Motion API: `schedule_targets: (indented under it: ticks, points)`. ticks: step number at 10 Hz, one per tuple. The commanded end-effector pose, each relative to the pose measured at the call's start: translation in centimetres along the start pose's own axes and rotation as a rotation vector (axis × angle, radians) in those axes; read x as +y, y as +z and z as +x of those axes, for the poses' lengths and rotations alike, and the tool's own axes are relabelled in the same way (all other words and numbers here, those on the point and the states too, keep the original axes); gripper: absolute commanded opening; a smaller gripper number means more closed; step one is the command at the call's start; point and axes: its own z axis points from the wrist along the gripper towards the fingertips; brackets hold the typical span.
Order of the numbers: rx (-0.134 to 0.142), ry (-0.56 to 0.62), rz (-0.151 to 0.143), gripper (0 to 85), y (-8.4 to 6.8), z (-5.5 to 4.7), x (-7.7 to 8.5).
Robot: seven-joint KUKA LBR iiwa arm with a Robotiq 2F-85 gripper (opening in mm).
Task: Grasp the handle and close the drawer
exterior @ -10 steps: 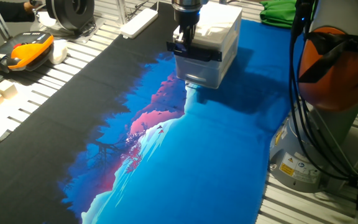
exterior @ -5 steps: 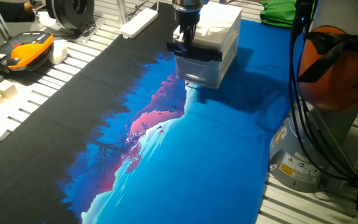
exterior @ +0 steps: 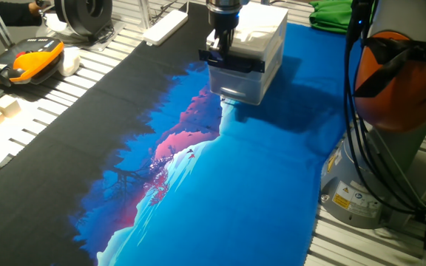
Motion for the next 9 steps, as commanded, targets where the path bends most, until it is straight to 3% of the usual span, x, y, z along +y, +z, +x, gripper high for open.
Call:
schedule_targets:
  ticks: [1, 9]
  points:
    - [-0.001, 0.000, 0.000, 0.0, -0.08, -0.01, -0.05]
    - [-0.003, -0.008, 0.010, 0.0, -0.05, 0.07, -0.22]
